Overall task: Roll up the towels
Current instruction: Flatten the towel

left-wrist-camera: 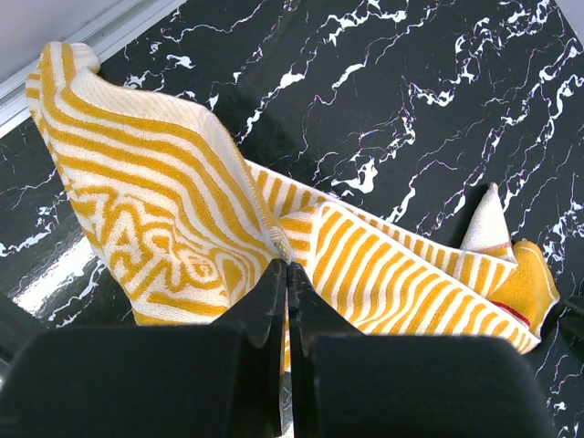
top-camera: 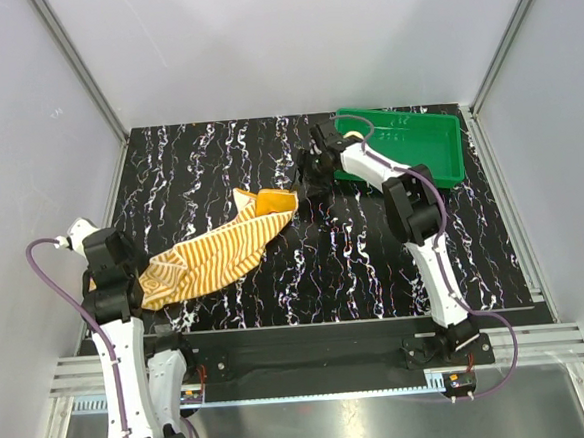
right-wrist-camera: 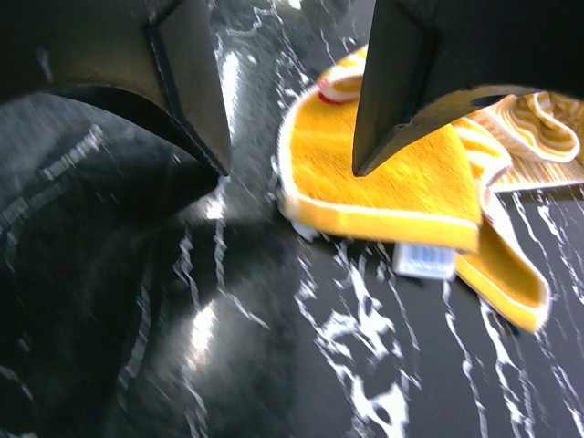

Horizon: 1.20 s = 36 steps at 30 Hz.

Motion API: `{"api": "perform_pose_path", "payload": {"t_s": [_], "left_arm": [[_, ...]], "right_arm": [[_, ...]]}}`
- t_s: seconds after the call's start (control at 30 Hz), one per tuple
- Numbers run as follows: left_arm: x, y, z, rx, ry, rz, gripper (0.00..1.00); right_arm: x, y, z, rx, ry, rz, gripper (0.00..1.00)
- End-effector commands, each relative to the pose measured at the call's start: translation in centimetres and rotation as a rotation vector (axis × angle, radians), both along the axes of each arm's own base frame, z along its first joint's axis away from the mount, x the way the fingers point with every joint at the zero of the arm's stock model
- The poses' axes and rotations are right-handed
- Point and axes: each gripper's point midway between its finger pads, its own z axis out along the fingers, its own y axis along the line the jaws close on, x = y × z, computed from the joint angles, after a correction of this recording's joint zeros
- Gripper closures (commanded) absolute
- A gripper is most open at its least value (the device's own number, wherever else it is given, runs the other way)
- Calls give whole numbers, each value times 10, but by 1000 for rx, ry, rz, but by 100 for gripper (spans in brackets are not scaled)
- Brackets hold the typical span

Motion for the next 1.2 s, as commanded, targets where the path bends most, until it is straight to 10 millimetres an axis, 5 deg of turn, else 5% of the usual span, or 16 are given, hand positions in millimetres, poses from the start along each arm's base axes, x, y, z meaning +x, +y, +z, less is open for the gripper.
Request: {"api": "perform_pose_path", "payload": {"t_s": [0.0,0.2,0.5,0.7,0.9,1.03,1.17], "left_arm": [[9,-1,13,18,-48,-30,100],[10,0,13,18,-50,-30,100],[12,-1,9,12,-34,-39,100],[11,-1,11,14,-41,-40,100],[13,-6,24,19,-90,-67,100],[16,-17,41,4,-150,-121,100],[26,-31,58,-47,-187,-193,100]], "right_arm": [[-2,16,-17,-29,12,23,37],[-9,32,-33,-56,32,47,41],[-21,31,-48,-73,53,55,99],[-23,27,-22,-55,2,54,100],[-22,8,71,18,-149,9,100],[-36,-26,138,65,-245,-46,100],[-54,-57,175,77,-296,-100,100]]}}
